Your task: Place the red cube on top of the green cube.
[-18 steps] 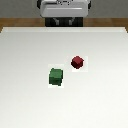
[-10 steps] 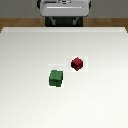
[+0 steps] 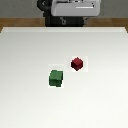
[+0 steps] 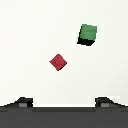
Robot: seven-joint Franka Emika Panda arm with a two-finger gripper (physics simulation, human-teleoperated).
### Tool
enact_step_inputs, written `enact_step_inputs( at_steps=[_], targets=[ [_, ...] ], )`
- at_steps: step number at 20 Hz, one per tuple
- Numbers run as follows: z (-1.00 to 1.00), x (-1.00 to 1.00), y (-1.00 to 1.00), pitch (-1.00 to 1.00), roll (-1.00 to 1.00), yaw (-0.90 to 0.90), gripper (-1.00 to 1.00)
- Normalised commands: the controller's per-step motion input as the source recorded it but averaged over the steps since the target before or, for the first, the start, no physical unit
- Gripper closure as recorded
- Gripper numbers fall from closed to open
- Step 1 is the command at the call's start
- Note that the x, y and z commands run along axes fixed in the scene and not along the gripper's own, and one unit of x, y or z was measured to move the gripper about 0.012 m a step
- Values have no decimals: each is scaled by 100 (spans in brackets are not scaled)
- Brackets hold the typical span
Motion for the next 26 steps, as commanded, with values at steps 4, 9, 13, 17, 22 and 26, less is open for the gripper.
enact_step_inputs(
  at_steps=[4, 9, 13, 17, 22, 26],
  targets=[
    [0, 0, 0, 0, 0, 4, -100],
    [0, 0, 0, 0, 0, 54, -100],
    [0, 0, 0, 0, 0, 67, -100],
    [0, 0, 0, 0, 0, 0, -100],
    [0, 0, 0, 0, 0, 0, -100],
    [0, 100, 0, 0, 0, 0, -100]
  ],
)
